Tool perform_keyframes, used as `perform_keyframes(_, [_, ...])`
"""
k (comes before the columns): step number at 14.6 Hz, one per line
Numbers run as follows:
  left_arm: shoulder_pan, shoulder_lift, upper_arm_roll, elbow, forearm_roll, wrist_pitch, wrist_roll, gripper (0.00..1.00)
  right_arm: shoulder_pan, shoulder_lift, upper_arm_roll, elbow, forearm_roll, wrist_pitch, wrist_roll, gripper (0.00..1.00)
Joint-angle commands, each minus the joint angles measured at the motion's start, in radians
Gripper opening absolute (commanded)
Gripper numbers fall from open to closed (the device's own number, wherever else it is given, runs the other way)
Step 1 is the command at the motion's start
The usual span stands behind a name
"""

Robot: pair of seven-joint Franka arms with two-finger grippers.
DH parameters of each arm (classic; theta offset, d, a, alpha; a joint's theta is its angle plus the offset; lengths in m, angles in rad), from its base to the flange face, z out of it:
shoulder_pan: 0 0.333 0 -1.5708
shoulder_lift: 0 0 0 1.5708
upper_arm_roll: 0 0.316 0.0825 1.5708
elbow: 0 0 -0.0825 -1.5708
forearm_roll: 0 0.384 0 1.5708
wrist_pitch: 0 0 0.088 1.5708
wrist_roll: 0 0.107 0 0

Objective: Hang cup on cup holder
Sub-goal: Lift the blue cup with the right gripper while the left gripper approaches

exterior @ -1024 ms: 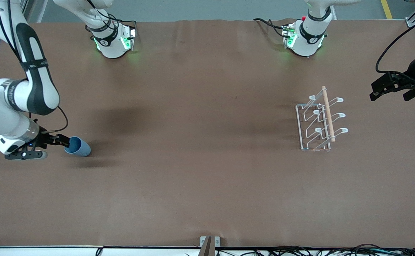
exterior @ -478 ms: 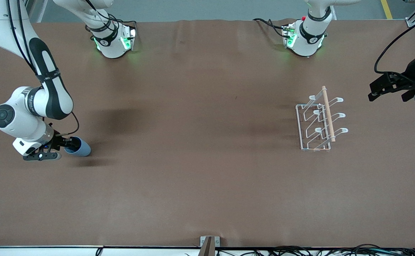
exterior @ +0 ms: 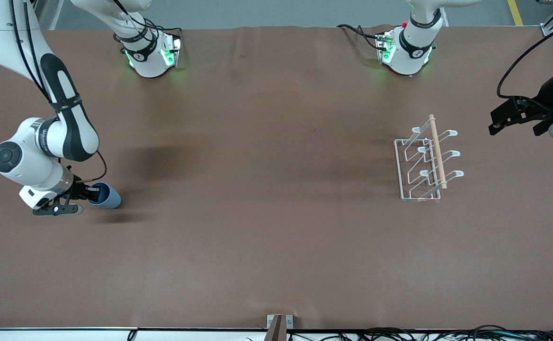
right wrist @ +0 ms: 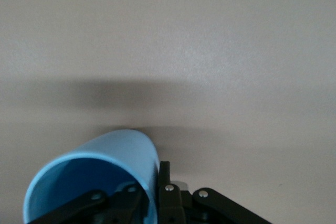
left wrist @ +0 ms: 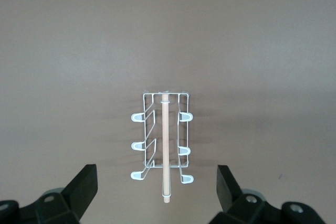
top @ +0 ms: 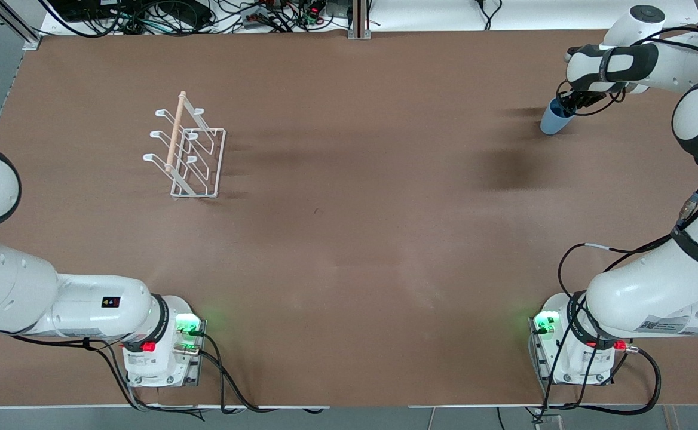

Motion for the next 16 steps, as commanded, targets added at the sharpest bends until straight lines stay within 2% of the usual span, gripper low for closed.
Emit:
perform_keyframes(1, [-0.003,0.004,-0.004,0.01,0.016,-0.011,0.011,1.0,-0.008,-0.011,0.004,0.029,0.016,-0.021,-0.017,0.0])
perform_keyframes(3, [-0.006,0.004,-0.007,0.011,0.018,-0.011,0.011,1.0,-0.005,-0.036,0.004,0.091,0.016,-0.136,-0.017,0.0])
perform_keyframes(6, [-0.003,-0.001,-0.018,0.014,0.018,-0.009,0.014,1.0,0.005,-0.05,0.013,0.284,0.022,-0.419,-0.008,0.0])
perform_keyframes(9, [-0.009,-0.002,-0.058,0.014,0.018,-0.008,0.012,1.0,0.012,-0.053,0.027,0.479,0.162,-0.667,-0.005,0.0])
perform_keyframes(11, [-0.012,0.006,-0.063,0.011,0.027,-0.006,0.015,1.0,0.034,-0.091,0.033,0.514,0.254,-0.771,0.047,0.0])
perform_keyframes(14, [-0.011,0.003,-0.081,0.014,0.027,-0.002,0.098,1.0,0.066,-0.14,0.129,0.501,0.438,-0.847,0.3,0.01])
perform_keyframes(16, [-0.012,0.003,-0.086,0.016,0.025,-0.002,0.233,0.99,0.072,-0.136,0.233,0.501,0.468,-0.841,0.439,0.0])
